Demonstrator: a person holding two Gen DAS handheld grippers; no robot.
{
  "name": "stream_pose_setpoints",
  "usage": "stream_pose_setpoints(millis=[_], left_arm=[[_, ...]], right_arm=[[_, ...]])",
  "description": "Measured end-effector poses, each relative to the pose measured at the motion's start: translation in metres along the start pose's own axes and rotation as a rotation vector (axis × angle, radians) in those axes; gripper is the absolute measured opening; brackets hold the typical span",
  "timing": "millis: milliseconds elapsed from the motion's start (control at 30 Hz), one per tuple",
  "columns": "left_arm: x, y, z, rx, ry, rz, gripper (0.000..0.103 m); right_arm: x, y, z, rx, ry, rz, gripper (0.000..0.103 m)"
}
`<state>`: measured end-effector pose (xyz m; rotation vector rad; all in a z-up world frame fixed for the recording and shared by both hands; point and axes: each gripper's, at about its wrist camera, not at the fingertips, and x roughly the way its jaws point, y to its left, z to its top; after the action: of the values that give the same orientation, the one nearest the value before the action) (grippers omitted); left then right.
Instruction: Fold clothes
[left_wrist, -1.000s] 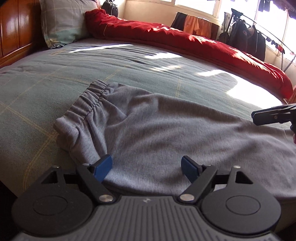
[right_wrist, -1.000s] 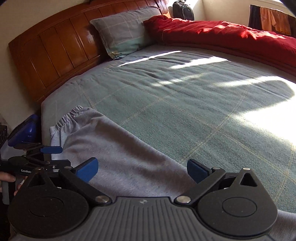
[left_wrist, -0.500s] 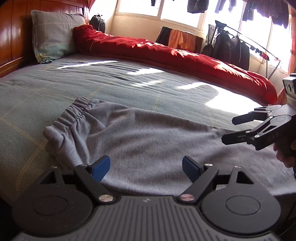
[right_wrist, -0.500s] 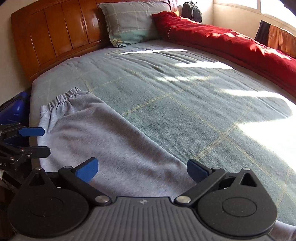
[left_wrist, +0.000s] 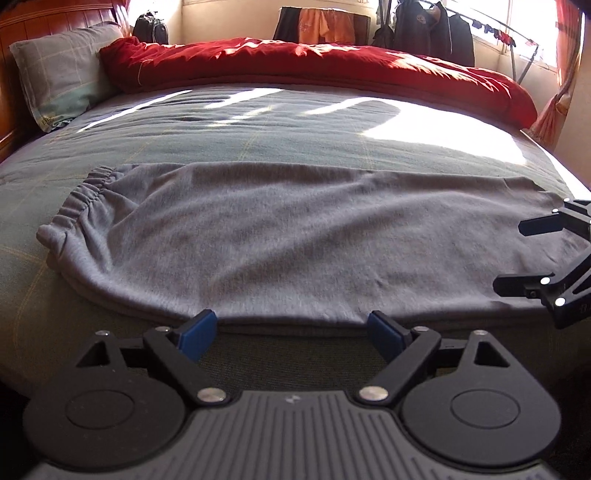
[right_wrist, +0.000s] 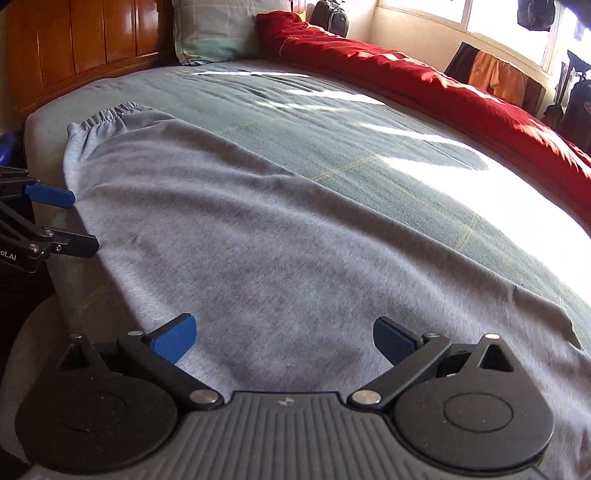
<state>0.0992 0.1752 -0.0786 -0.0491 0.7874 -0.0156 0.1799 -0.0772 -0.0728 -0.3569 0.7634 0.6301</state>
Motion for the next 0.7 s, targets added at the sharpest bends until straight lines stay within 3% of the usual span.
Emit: stream_pose_setpoints(millis=[100, 200, 300, 433, 500, 600, 700], left_arm=[[-0.009, -0.022, 0.013, 0.047, -0.046, -0.043, 0.089], [-0.004, -0.053, 0.026, 0.107, -0.067, -0.138, 0.091], [0.014, -0.085, 0.035, 0.149, -0.04, -0.22, 0.091], [0.04, -0.12, 0.032, 0.166, 0.033, -0.274, 0.091], [0.046, -0.129, 0.022, 0.16, 0.088, -0.272, 0.091], [0.036, -0.137, 0.007, 0.167, 0.094, -0.245, 0.092], [0.027, -0.14, 0.004, 0.171, 0.104, -0.234, 0.093]], right_arm=[[-0.025, -0.025, -0.012, 0.073, -0.037, -0.1, 0.103], [-0.048, -0.052, -0.027, 0.156, -0.062, -0.198, 0.103], [-0.056, -0.076, -0.053, 0.242, -0.027, -0.269, 0.103], [-0.059, -0.104, -0.09, 0.332, 0.027, -0.355, 0.103], [-0.06, -0.112, -0.102, 0.374, 0.019, -0.332, 0.103], [-0.06, -0.123, -0.12, 0.437, 0.002, -0.287, 0.103], [-0.058, -0.119, -0.125, 0.418, -0.018, -0.293, 0.103]])
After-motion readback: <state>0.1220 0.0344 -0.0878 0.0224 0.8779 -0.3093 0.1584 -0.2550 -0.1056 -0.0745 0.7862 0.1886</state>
